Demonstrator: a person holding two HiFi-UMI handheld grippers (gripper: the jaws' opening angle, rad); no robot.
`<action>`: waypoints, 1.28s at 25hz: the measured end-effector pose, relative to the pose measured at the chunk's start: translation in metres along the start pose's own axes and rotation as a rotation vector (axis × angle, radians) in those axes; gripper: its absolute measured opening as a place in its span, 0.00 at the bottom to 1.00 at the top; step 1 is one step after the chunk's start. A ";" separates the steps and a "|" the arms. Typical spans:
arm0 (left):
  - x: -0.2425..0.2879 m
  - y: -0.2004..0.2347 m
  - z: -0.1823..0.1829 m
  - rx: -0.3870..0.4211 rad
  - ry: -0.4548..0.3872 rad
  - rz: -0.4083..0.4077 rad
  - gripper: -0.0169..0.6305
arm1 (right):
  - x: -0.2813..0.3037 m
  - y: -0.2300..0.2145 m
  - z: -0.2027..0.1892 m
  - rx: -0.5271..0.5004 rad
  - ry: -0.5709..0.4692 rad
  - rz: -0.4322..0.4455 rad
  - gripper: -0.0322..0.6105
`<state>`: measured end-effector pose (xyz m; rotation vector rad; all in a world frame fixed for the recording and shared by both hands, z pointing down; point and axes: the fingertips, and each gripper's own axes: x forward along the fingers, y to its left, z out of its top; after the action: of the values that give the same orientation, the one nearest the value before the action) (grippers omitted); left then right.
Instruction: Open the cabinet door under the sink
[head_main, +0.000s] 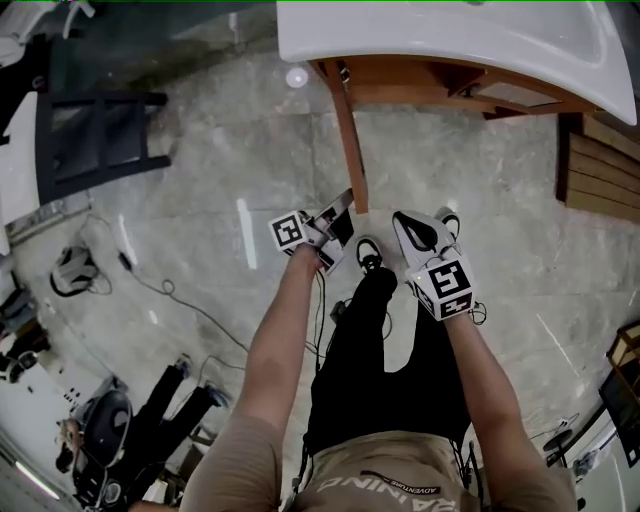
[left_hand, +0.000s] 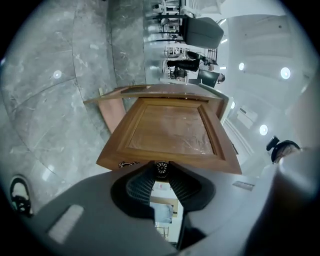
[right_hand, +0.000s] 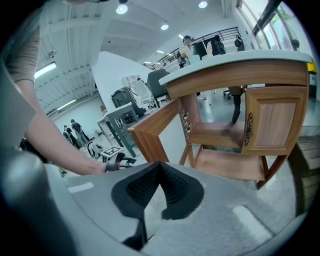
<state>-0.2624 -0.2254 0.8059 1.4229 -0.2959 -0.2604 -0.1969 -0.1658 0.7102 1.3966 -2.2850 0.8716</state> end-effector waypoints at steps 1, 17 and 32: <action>-0.008 0.000 0.006 0.004 -0.011 0.004 0.18 | 0.002 0.004 0.000 0.004 0.003 0.002 0.05; -0.035 -0.005 0.025 0.017 -0.194 -0.021 0.18 | 0.013 0.011 -0.003 -0.004 0.036 0.014 0.05; -0.017 0.013 -0.076 0.422 0.031 0.227 0.05 | -0.019 -0.026 -0.019 0.010 0.025 -0.036 0.05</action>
<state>-0.2516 -0.1468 0.8085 1.7887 -0.5049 0.0140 -0.1657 -0.1494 0.7225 1.4180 -2.2332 0.8864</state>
